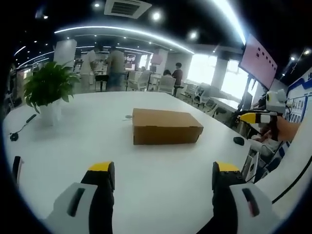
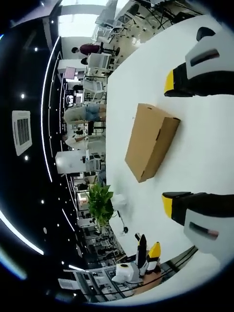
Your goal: Operate the shoe box by opening the lid, removing the specified soft item, and placing it in the target area until the item is outside and the box remains undamaged.
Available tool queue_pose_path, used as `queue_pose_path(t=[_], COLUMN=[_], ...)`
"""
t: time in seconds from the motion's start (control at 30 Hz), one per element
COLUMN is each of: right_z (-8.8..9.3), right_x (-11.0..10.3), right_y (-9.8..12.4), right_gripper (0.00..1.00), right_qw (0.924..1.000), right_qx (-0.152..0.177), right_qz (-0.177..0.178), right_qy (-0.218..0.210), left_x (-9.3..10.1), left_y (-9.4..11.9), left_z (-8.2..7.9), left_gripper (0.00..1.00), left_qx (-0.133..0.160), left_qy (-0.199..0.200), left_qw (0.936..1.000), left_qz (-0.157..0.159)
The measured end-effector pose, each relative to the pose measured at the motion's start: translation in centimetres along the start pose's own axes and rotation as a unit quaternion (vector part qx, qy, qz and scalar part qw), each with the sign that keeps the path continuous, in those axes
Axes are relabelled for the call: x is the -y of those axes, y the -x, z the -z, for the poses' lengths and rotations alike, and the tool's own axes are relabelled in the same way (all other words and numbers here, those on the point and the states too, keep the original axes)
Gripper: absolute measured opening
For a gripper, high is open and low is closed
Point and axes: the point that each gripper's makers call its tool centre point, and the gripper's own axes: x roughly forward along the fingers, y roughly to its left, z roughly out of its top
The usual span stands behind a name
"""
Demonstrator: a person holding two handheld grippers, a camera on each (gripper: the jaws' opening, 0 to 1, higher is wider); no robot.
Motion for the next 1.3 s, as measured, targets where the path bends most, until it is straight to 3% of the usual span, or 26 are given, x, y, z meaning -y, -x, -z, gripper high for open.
queue_pose_path(t=[0.37,0.57,0.77,0.87,1.03,1.2,1.3], right_z=[0.7,0.5,-0.2,-0.8,-1.9,-1.8,-2.1], right_x=[0.6,1.0,1.1,1.0,0.1,0.1,0.1], right_y=[0.0,-0.5,-0.9,-1.1,-1.9,-2.8,-3.4], right_gripper=[0.77,0.78,0.83,0.89,0.89,0.92,0.91], right_qw=[0.9998,0.9982,0.9982,0.9986,0.9988,0.9984,0.9978], right_qx=[-0.014,-0.017,-0.011,0.005,0.027,0.009,0.011], right_qz=[0.005,0.021,0.026,0.033,0.023,0.029,0.028], right_qy=[0.016,0.054,0.053,0.042,0.034,0.047,0.059], left_x=[-0.3,-0.9,-1.3,-1.2,-0.4,0.3,0.2], left_y=[-0.4,-0.8,-1.4,-1.6,-2.5,-3.9,-4.8], left_z=[-0.3,-0.8,-0.5,-0.7,-1.1,-1.0,-1.2], left_gripper=[0.84,0.84,0.83,0.86,0.86,0.84,0.82], left_qx=[-0.002,0.001,-0.019,-0.015,-0.014,-0.033,-0.039], left_qy=[0.000,-0.002,-0.023,-0.018,-0.044,-0.084,-0.088], left_qw=[1.0000,1.0000,0.9995,0.9997,0.9988,0.9952,0.9943], left_qz=[-0.003,-0.005,-0.010,-0.003,0.016,0.039,0.046])
